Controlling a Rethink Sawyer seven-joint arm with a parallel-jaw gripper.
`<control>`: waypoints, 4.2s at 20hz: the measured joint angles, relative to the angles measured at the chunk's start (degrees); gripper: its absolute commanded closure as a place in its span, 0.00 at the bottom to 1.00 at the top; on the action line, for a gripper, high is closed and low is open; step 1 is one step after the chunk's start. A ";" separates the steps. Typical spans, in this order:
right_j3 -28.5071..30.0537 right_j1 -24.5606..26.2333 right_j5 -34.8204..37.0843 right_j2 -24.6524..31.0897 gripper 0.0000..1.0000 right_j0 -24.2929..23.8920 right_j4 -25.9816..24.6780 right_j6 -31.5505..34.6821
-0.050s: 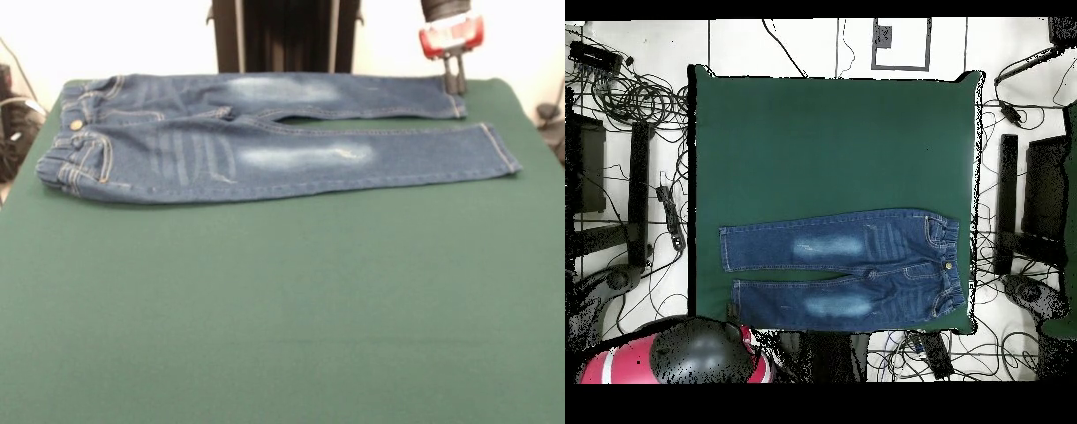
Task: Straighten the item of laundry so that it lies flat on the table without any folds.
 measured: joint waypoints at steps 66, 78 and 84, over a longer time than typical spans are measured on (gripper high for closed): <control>14.32 -14.48 41.47 6.08 1.00 -1.81 11.13 0.00; 14.32 -15.31 44.44 4.35 1.00 -2.60 9.19 0.00; 14.76 -13.31 42.63 3.86 1.00 2.19 7.88 0.17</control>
